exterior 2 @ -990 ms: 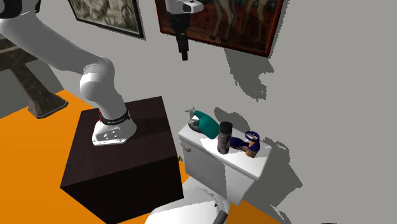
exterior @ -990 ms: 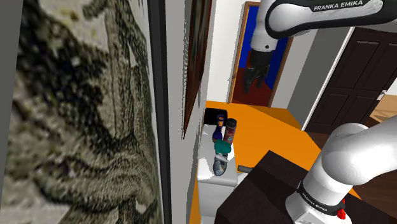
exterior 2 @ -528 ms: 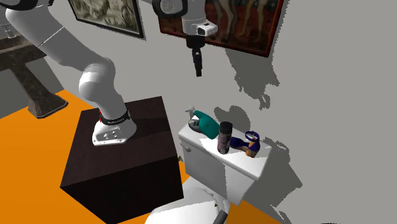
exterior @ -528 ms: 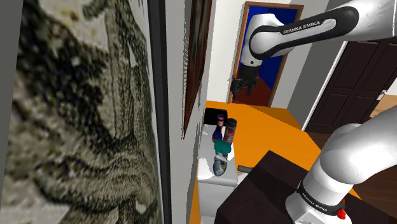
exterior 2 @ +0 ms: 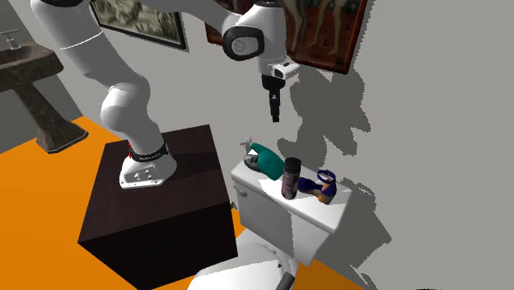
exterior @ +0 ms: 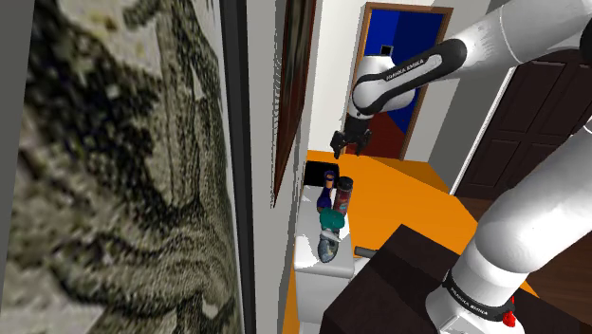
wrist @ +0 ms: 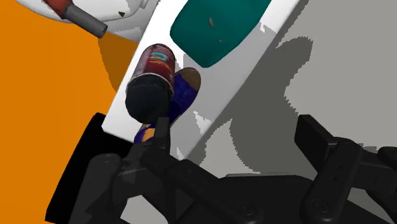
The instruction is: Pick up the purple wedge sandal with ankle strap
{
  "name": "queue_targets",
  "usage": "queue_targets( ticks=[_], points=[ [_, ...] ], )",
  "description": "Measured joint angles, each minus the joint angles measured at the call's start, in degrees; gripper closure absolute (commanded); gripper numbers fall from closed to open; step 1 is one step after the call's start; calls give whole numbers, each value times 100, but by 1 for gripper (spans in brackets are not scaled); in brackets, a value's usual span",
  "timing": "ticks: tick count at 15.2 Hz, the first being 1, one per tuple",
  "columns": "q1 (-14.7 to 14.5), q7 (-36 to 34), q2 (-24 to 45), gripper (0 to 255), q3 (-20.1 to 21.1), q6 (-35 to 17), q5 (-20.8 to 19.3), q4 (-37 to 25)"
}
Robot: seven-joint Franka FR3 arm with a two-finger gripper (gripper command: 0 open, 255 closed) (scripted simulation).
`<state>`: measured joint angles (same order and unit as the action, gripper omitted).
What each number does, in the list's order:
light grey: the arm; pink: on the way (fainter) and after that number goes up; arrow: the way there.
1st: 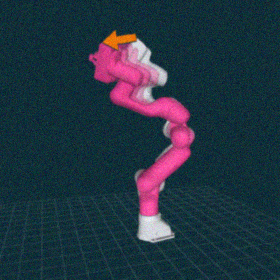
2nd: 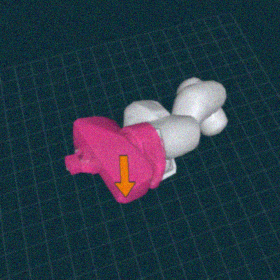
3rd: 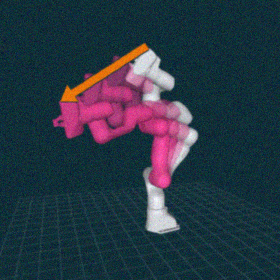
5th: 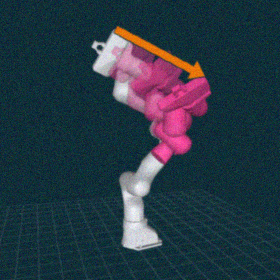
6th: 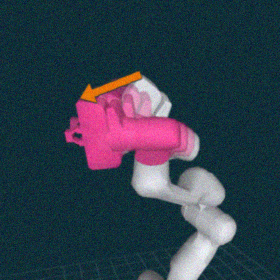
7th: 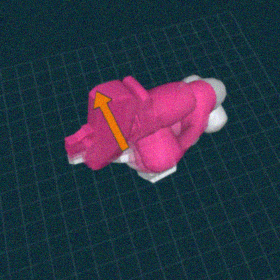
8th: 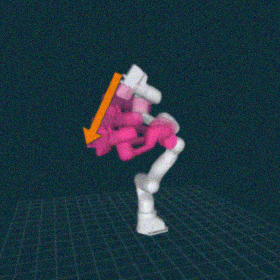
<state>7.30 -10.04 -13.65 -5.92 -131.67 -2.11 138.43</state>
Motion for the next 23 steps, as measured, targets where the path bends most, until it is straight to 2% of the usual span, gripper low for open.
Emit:
queue_targets(
  ticks=[6,12,19,23],
  points=[
    [106,-222,1196,0,-153,-1081,308,-334],
    [308,-175,2493,0,-246,-1898,888,-1010],
    [725,-109,3947,0,-116,-2542,1619,-2034],
    [861,-119,4408,0,-44,-2716,1800,-2385]
  ],
)
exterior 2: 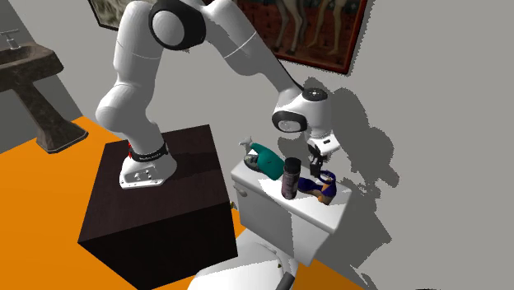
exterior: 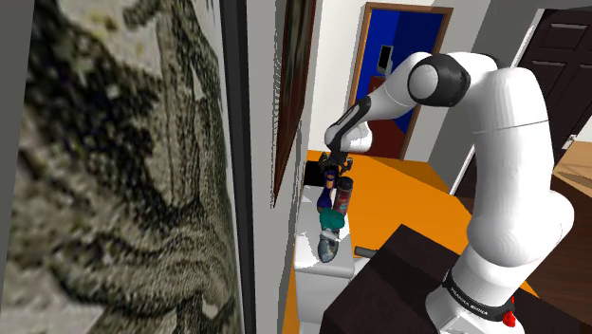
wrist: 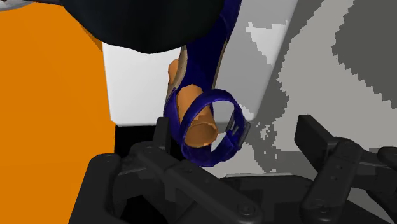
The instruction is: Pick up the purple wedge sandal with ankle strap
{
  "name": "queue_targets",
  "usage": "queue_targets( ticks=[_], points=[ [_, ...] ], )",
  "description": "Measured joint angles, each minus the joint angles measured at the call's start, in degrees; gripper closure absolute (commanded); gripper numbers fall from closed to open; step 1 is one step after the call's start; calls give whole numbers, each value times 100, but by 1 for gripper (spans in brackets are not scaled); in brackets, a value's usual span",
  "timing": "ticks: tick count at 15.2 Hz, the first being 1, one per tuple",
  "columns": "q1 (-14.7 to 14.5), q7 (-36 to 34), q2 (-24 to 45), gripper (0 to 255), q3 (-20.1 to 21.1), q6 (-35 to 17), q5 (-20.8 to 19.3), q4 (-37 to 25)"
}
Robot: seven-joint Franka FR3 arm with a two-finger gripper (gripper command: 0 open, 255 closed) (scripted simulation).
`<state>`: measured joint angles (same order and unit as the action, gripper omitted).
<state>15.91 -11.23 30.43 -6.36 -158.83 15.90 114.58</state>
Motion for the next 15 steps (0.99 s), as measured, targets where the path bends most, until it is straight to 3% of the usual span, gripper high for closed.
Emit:
queue_targets(
  ticks=[6,7,15],
  points=[
    [112,117,382,0,134,-305,123,-85],
    [119,124,407,255,142,-323,129,-94],
    [126,130,425,255,148,-338,134,-98]
  ],
)
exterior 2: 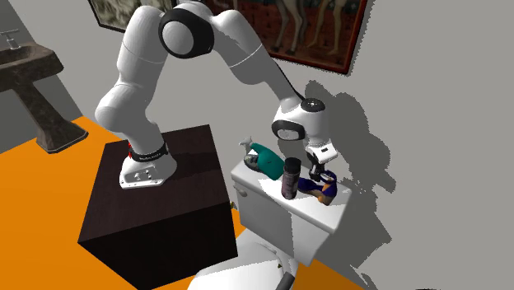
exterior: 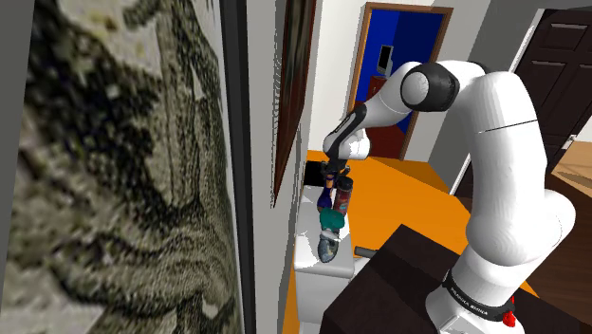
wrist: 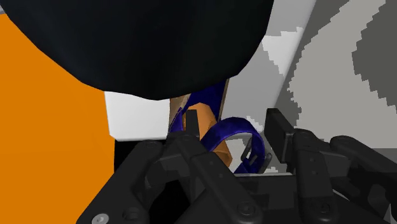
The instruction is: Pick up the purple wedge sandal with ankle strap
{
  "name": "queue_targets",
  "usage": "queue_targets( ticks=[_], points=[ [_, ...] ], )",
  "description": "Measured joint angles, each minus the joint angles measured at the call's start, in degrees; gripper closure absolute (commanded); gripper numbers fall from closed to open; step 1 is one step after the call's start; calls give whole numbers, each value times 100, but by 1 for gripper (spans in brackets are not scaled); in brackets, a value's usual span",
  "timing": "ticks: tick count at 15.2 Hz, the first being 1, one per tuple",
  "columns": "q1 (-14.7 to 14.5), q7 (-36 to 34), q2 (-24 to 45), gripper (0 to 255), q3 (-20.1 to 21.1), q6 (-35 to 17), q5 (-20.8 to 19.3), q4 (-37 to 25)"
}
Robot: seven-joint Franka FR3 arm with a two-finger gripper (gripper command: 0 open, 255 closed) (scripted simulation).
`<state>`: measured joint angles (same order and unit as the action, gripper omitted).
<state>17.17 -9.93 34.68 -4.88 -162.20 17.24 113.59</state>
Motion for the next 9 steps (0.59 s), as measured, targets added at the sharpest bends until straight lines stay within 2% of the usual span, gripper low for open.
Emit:
queue_targets(
  ticks=[9],
  points=[
    [-105,-111,-386,255,-132,292,-106,101]
  ],
)
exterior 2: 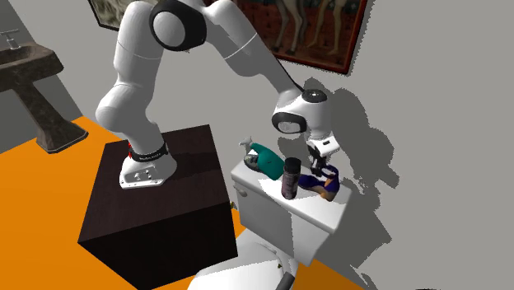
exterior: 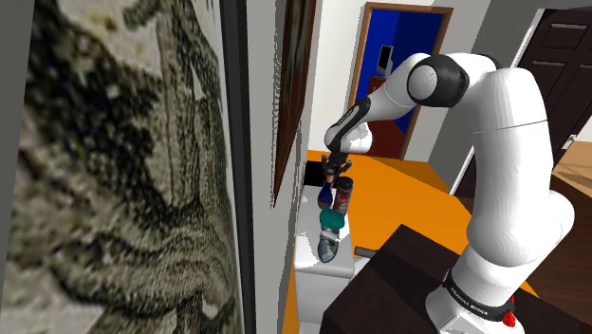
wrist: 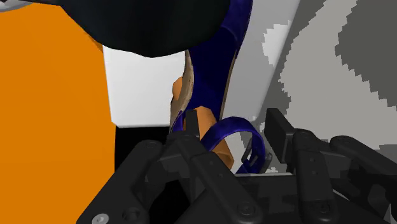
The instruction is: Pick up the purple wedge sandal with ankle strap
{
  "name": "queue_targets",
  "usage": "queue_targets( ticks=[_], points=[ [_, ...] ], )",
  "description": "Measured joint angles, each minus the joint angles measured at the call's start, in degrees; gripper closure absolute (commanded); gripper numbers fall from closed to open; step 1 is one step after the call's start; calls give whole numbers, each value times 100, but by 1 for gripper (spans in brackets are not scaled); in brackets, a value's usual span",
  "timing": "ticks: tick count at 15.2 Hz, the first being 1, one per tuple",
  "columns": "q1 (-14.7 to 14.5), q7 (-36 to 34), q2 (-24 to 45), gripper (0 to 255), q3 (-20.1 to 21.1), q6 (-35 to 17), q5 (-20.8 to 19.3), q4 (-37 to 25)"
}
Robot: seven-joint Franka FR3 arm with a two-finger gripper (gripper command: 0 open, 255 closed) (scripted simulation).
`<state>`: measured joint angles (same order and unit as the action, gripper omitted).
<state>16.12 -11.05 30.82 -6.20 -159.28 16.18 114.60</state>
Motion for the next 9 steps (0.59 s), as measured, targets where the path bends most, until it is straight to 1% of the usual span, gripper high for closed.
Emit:
queue_targets(
  ticks=[9],
  points=[
    [-133,-182,-506,255,-182,490,-194,18]
  ],
)
